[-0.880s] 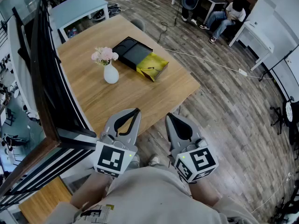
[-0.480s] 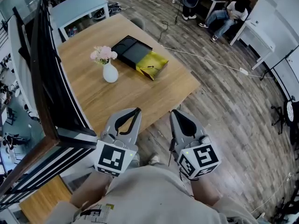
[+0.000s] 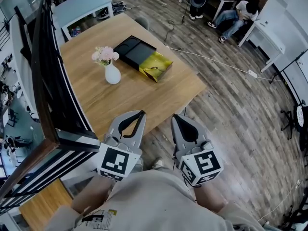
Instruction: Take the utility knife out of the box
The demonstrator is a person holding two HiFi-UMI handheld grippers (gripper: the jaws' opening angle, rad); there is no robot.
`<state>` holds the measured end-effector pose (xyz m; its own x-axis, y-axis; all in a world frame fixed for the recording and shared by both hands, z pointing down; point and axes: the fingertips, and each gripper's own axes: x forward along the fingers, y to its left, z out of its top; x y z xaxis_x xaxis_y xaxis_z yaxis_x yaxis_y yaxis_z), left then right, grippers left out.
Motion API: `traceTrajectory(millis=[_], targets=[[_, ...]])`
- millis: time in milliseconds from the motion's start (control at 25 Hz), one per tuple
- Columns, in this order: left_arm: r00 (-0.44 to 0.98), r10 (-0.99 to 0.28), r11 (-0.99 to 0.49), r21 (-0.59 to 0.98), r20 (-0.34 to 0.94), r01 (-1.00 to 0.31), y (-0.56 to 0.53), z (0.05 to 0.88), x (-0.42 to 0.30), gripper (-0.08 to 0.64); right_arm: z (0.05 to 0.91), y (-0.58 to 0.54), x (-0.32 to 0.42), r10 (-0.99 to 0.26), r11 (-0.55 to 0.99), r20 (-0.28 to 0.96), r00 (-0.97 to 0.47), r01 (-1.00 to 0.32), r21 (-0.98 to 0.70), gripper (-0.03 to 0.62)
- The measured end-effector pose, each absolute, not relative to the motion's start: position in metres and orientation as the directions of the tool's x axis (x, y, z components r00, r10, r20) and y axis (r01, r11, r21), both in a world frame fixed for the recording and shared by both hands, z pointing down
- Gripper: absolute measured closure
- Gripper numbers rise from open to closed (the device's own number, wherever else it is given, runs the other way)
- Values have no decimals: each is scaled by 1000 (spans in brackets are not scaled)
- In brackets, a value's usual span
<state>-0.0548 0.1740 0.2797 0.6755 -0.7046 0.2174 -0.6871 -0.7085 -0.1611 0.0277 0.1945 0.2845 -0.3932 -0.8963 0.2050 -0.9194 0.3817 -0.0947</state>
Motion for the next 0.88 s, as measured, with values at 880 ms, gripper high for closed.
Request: traceTrajectory(millis=[880], targets=[[617, -750, -657, -167, 238, -735, 181, 297, -8, 557, 297, 196, 83, -868, 455, 204, -452, -890, -36, 591]])
